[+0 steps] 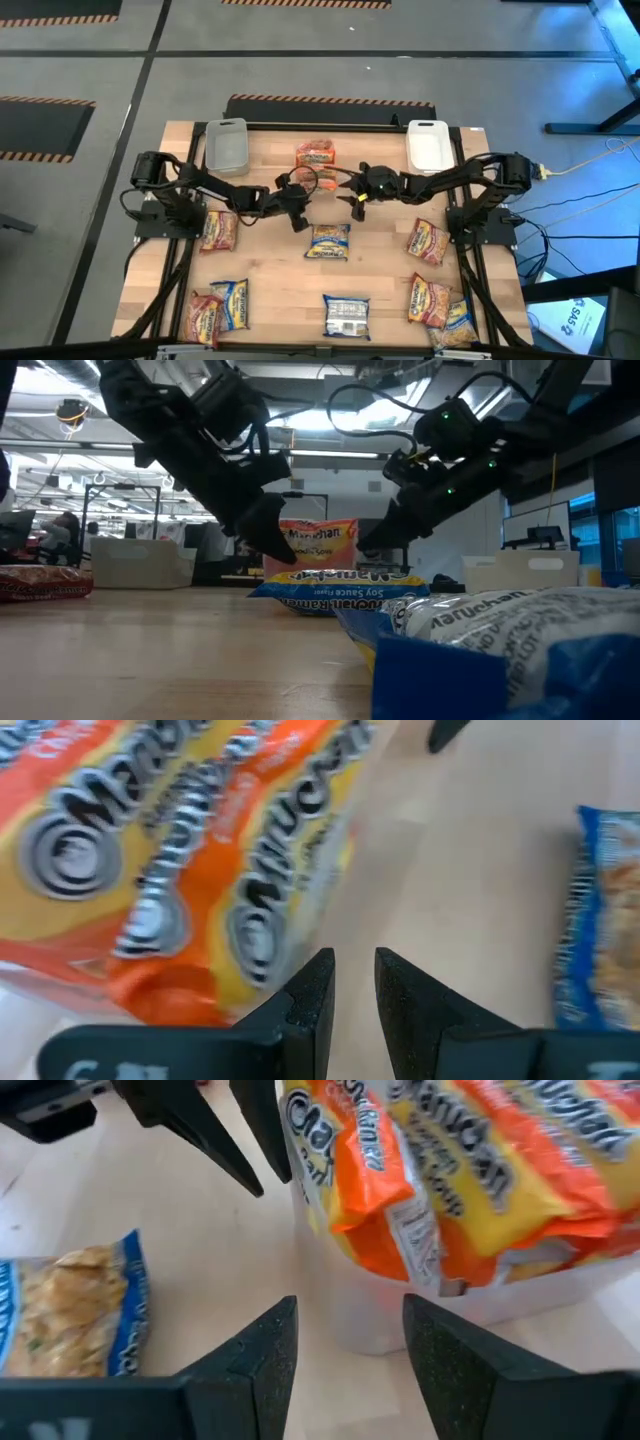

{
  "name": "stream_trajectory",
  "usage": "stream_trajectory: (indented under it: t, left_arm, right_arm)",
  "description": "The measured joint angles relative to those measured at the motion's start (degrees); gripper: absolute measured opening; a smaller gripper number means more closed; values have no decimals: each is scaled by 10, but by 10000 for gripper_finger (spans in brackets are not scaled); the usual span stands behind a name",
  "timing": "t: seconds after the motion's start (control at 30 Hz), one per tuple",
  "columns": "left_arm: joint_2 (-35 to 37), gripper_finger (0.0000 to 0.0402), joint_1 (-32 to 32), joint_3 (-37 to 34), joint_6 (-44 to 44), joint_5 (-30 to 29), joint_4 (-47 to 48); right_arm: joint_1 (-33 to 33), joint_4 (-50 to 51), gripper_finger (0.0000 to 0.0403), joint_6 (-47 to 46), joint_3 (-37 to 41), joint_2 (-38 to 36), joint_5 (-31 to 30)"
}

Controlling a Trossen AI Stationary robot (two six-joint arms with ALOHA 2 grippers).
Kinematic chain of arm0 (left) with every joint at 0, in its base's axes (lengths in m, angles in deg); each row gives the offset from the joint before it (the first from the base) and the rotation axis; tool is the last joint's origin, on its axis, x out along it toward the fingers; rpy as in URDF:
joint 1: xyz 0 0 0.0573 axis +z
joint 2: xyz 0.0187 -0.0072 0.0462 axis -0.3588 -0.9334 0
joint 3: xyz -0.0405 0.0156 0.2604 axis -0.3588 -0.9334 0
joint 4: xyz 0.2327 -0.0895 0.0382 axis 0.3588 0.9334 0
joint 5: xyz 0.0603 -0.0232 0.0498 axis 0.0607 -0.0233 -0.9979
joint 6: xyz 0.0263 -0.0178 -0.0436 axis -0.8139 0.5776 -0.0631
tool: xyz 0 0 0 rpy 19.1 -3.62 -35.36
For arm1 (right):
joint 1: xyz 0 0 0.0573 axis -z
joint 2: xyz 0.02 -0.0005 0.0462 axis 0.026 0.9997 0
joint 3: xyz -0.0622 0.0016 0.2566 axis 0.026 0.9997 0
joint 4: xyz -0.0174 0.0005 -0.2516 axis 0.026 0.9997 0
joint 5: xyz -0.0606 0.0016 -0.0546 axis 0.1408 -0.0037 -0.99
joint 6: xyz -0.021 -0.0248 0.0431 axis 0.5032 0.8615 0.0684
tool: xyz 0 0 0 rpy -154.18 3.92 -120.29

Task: Sort Maruchan noodles
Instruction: Adjust the transparent bin on the table

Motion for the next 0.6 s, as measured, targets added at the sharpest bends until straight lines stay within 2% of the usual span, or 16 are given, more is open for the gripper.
stream_trajectory:
  t: [0.6]
  left_arm:
    - [0,69,78,0,-11,0,8]
  right_arm:
    - [9,1,177,1,0,0,10]
